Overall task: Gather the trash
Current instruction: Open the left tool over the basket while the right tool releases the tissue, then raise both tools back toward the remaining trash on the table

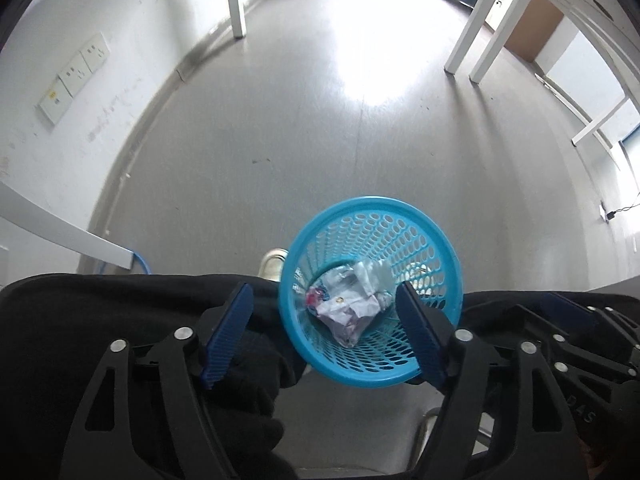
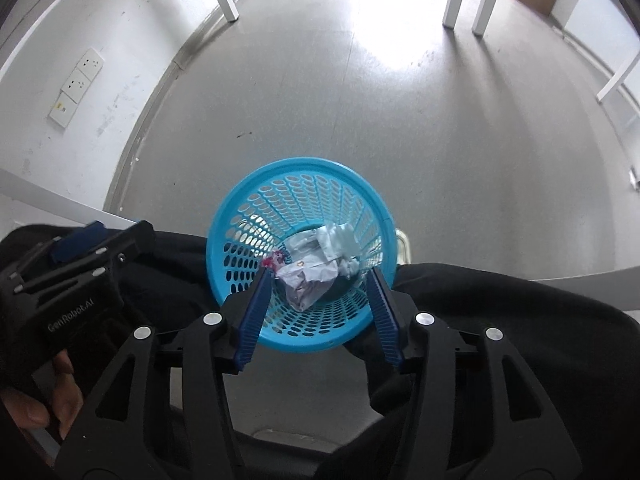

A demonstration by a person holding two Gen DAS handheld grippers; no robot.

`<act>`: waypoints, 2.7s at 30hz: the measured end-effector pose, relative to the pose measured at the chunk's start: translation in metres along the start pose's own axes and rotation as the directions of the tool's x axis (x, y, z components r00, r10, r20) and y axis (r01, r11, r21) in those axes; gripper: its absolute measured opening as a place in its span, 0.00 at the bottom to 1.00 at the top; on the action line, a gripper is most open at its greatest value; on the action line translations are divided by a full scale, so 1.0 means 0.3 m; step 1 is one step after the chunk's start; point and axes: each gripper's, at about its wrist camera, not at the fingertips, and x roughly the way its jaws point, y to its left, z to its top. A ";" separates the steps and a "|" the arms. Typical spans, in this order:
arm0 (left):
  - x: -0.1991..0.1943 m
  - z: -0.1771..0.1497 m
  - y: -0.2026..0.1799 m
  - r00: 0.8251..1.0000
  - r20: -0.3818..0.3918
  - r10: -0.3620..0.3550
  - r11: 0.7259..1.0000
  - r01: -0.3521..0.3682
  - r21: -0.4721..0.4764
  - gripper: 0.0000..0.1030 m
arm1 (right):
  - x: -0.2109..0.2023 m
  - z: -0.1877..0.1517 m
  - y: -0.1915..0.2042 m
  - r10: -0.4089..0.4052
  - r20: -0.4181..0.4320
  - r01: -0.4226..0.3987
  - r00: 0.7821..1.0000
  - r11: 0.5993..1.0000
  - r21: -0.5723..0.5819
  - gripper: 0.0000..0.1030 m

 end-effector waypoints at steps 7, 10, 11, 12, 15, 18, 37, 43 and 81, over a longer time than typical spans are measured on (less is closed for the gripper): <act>-0.112 -0.055 0.019 0.996 0.068 -0.050 0.999 0.050 0.014 0.77 | -0.113 -0.058 0.025 0.009 0.073 -0.006 0.997 0.999 -0.034 0.57; -0.170 -0.090 0.027 0.991 0.100 -0.085 0.996 0.083 0.026 0.80 | -0.160 -0.087 0.042 0.006 0.101 -0.001 0.995 0.998 -0.059 0.59; -0.183 -0.102 0.027 0.990 0.108 -0.093 0.995 0.090 0.032 0.80 | -0.174 -0.095 0.046 0.004 0.108 0.003 0.994 0.998 -0.064 0.59; -0.206 -0.118 0.028 0.988 0.116 -0.101 0.994 0.097 0.041 0.80 | -0.190 -0.103 0.049 0.004 0.115 0.004 0.993 0.998 -0.069 0.59; -0.282 -0.163 0.051 0.982 0.144 -0.124 0.992 0.119 0.045 0.82 | -0.247 -0.134 0.053 0.017 0.136 -0.006 0.991 0.997 -0.074 0.59; -0.361 -0.195 0.063 0.977 0.163 -0.137 0.990 0.129 0.060 0.82 | -0.318 -0.175 0.055 0.034 0.157 -0.021 0.987 0.997 -0.081 0.59; -0.837 -0.286 0.005 0.866 0.429 -0.258 0.959 0.175 0.224 0.94 | -0.871 -0.334 -0.046 0.100 0.495 -0.068 0.863 0.994 -0.082 0.84; -0.921 -0.247 0.018 0.839 0.467 -0.280 0.955 0.193 0.227 0.94 | -0.997 -0.288 -0.059 0.094 0.588 -0.056 0.803 0.995 -0.082 0.91; -0.836 0.629 -0.307 0.889 0.336 -0.310 0.945 0.249 0.212 0.94 | -1.064 0.468 -0.250 0.030 0.582 -0.028 0.813 1.000 -0.012 0.83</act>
